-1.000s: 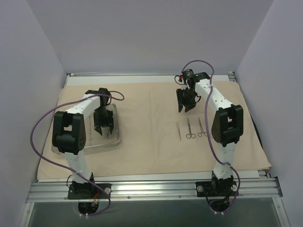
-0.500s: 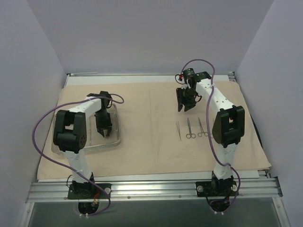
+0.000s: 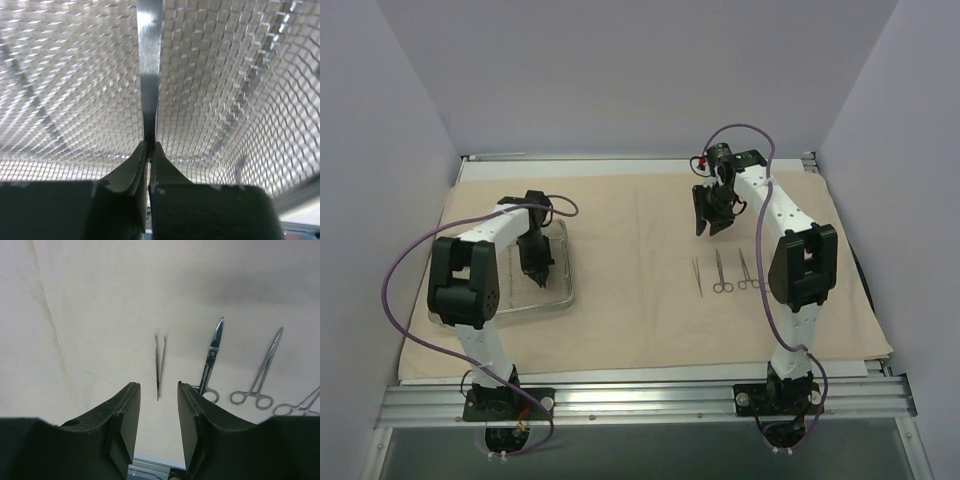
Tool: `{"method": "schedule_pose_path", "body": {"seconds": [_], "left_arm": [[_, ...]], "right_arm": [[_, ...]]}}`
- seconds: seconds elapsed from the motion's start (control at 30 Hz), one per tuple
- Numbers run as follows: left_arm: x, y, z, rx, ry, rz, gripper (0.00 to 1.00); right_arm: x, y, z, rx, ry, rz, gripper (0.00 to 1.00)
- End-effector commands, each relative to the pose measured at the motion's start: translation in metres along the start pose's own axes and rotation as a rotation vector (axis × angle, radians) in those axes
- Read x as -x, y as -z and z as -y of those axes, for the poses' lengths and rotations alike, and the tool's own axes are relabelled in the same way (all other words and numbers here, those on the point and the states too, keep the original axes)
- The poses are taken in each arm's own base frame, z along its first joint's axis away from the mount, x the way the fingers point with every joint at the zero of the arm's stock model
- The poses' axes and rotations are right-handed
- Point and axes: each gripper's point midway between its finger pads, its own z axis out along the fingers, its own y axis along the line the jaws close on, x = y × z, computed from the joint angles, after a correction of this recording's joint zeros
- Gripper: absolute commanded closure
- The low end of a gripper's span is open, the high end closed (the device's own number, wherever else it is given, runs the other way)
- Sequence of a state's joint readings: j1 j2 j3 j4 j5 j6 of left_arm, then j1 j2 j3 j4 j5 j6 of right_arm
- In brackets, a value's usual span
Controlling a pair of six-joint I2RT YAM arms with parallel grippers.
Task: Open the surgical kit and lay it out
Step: Pick up the medical item from the container, then place the medical item in the surgical kit.
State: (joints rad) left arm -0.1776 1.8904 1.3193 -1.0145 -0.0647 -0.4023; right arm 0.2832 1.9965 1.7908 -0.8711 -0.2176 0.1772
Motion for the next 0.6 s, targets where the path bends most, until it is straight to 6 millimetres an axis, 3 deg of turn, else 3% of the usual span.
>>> {"method": "schedule_pose_path", "body": {"seconds": [0.0,0.1,0.13,0.2,0.23,0.27,0.33,0.37,0.43,0.47,0.57], "left_arm": [[0.007,0.054,-0.009,-0.063,0.009,0.11,0.98],[0.01,0.095,-0.014,-0.099,-0.011,0.16,0.98],[0.013,0.114,-0.005,-0.171,-0.03,0.177,0.98],[0.017,0.132,0.015,-0.308,-0.073,0.188,0.98],[0.021,0.147,0.028,-0.388,-0.106,0.201,0.98],[0.012,0.157,0.052,-0.53,-0.137,0.157,0.98],[0.016,0.169,0.082,-0.691,-0.176,0.193,0.98],[0.002,0.173,0.101,-0.816,-0.18,0.133,0.98],[0.0,0.18,0.114,-0.885,-0.213,0.141,0.98],[-0.005,0.18,0.12,-0.886,-0.261,0.136,0.98],[-0.014,0.188,0.13,-0.933,-0.356,0.12,0.98]], "right_arm": [[0.014,0.035,-0.011,0.021,0.025,0.077,0.64],[0.026,0.04,-0.018,0.046,0.039,0.112,0.64],[0.036,0.047,-0.026,0.074,0.056,0.151,0.65],[0.047,0.059,-0.041,0.122,0.13,0.217,0.72],[0.058,0.067,-0.061,0.157,0.194,0.29,0.72],[0.064,0.084,-0.073,0.17,0.259,0.356,0.72],[0.075,0.103,-0.098,0.186,0.335,0.46,0.71],[0.07,0.117,-0.119,0.171,0.397,0.52,0.7],[0.075,0.135,-0.144,0.18,0.485,0.64,0.66],[0.065,0.141,-0.153,0.2,0.516,0.661,0.66],[0.058,0.152,-0.162,0.238,0.581,0.716,0.65]]}}
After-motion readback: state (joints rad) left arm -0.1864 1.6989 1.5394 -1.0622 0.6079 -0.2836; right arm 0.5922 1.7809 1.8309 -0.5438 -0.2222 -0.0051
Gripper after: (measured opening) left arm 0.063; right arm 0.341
